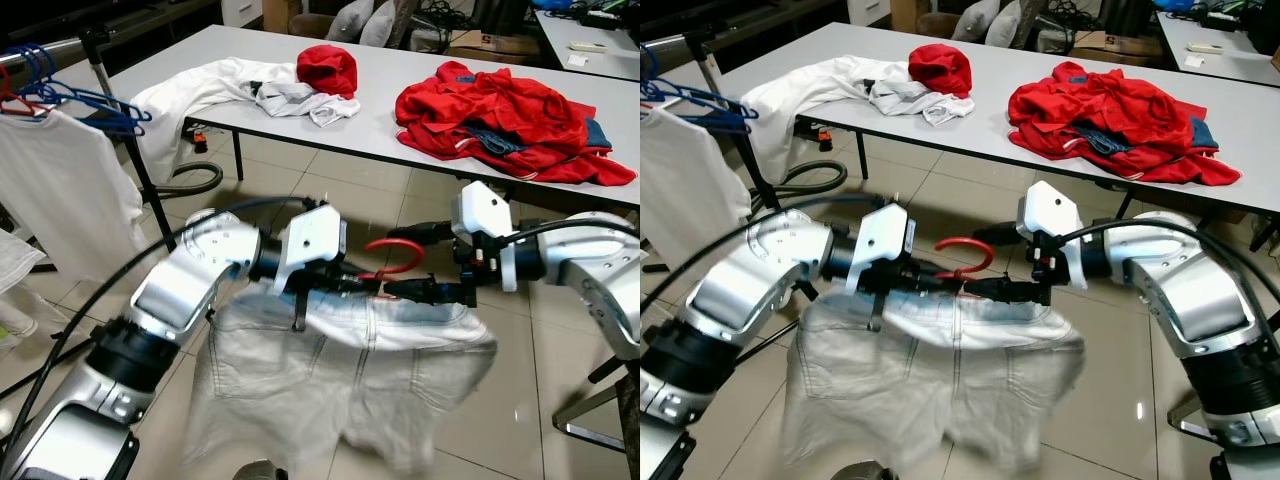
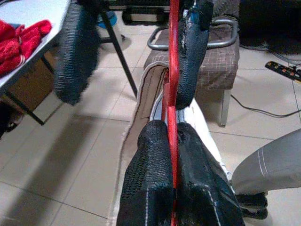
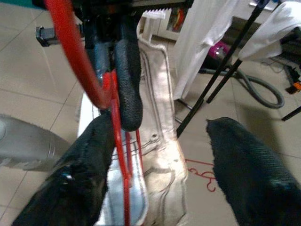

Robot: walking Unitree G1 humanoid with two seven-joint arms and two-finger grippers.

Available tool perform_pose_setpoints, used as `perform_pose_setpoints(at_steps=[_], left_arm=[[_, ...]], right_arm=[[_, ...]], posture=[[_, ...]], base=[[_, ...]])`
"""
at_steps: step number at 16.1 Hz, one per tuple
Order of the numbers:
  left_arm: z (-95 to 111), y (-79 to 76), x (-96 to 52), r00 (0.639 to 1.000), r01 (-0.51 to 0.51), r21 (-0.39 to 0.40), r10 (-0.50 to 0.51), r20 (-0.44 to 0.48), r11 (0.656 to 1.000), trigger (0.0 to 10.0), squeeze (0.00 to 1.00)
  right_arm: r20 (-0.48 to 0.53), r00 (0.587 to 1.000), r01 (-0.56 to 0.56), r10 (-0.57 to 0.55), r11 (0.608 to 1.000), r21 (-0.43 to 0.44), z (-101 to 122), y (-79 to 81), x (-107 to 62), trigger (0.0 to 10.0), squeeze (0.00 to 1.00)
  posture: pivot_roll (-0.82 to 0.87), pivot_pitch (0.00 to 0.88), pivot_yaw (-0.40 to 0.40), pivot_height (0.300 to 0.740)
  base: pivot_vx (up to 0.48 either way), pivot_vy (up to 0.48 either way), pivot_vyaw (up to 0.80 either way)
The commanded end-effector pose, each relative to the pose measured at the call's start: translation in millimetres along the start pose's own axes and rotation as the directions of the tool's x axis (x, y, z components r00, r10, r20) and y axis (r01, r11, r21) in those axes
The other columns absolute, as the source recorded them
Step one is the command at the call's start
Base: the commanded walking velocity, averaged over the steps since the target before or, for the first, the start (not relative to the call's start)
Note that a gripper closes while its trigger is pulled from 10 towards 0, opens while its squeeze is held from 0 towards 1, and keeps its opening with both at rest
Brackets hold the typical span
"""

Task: Hang hanger

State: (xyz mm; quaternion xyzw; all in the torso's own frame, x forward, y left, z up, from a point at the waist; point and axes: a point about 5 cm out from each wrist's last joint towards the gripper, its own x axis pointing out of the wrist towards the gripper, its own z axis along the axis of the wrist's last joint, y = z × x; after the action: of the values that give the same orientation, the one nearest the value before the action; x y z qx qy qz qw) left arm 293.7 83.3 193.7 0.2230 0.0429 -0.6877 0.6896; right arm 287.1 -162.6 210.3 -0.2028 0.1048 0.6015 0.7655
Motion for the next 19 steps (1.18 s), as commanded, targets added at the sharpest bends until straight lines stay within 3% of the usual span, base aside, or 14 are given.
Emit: perform_pose_setpoints(at_steps=[1,2,9,19], left_arm=[[12.8,0.2,-0.6,1.0,-0.005,0.056,0.004,0.021,0.998,0.0,0.0],[13.3,0.2,0.1,1.0,-0.009,0.049,0.008,0.029,0.999,0.0,0.0],[18.8,1.6,-1.3,1.0,-0.015,0.066,0.013,0.027,0.998,0.0,0.0],[27.9,-0.1,0.7,0.999,-0.001,0.093,-0.003,0.042,0.996,0.0,0.0]], right_arm=[[-0.028,1.0,0.007,-0.007,1.0,0.004,-5.2,1.1,2.2,0.6,0.0],[-0.031,0.999,0.014,-0.014,1.0,0.01,-6.4,0.5,3.6,0.0,0.0],[-0.088,0.996,0.011,-0.008,0.999,0.036,-16.2,-0.1,5.9,0.0,0.0],[-0.085,0.996,-0.001,0.008,0.997,0.08,-17.3,-0.3,13.2,0.0,0.0]], posture=[[-0.02,0.0,-0.013,0.74],[-0.02,0.008,-0.017,0.74],[-0.02,0.021,-0.015,0.74],[-0.02,0.021,-0.015,0.74]], base=[[0.0,0.0,0.0],[0.0,0.0,0.0],[0.0,0.0,0.0],[0.0,0.0,0.0]])
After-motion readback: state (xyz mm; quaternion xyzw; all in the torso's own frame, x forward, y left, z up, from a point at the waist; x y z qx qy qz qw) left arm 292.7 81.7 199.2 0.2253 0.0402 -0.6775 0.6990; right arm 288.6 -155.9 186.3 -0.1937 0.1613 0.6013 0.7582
